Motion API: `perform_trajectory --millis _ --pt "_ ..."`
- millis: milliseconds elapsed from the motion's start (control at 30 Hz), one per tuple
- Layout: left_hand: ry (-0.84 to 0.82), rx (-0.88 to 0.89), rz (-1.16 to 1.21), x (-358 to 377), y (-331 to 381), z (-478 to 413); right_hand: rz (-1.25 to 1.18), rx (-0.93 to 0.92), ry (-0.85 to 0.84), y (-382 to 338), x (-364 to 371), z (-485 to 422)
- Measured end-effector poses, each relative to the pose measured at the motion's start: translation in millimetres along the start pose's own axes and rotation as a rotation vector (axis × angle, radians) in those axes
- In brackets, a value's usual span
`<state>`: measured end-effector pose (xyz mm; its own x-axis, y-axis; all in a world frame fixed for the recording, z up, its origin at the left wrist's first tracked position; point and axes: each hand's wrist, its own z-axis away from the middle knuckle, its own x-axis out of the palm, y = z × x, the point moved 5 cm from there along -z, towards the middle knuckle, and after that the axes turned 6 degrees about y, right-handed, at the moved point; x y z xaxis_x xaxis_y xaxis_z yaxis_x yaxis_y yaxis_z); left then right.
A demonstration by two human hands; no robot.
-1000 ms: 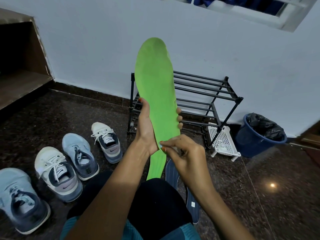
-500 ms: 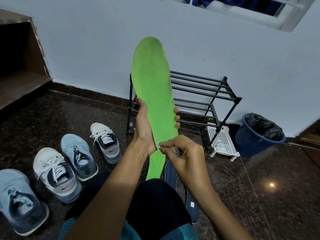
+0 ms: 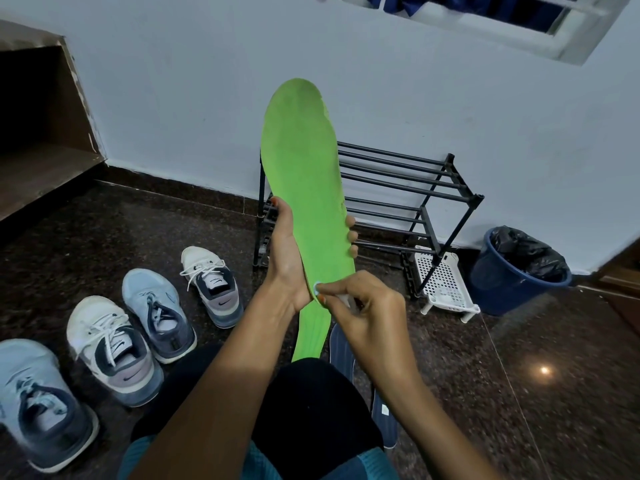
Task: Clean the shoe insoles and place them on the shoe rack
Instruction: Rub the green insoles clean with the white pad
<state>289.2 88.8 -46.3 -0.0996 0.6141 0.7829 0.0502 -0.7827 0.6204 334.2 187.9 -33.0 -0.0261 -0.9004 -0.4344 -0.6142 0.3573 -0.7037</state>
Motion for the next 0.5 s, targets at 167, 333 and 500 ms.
perform_trajectory --millis 167,333,500 --pt "-0.011 -0.013 -0.028 1.7 -2.5 0.3 0.116 -0.018 0.047 6.2 -5.2 -9.4" --pt "-0.003 0.003 -0.057 1.8 -0.7 1.8 0.229 -0.063 0.164 10.5 -5.7 -25.1" --pt "0.015 0.008 -0.022 -0.5 1.3 1.6 0.159 -0.043 0.085 9.5 -1.7 -10.9"
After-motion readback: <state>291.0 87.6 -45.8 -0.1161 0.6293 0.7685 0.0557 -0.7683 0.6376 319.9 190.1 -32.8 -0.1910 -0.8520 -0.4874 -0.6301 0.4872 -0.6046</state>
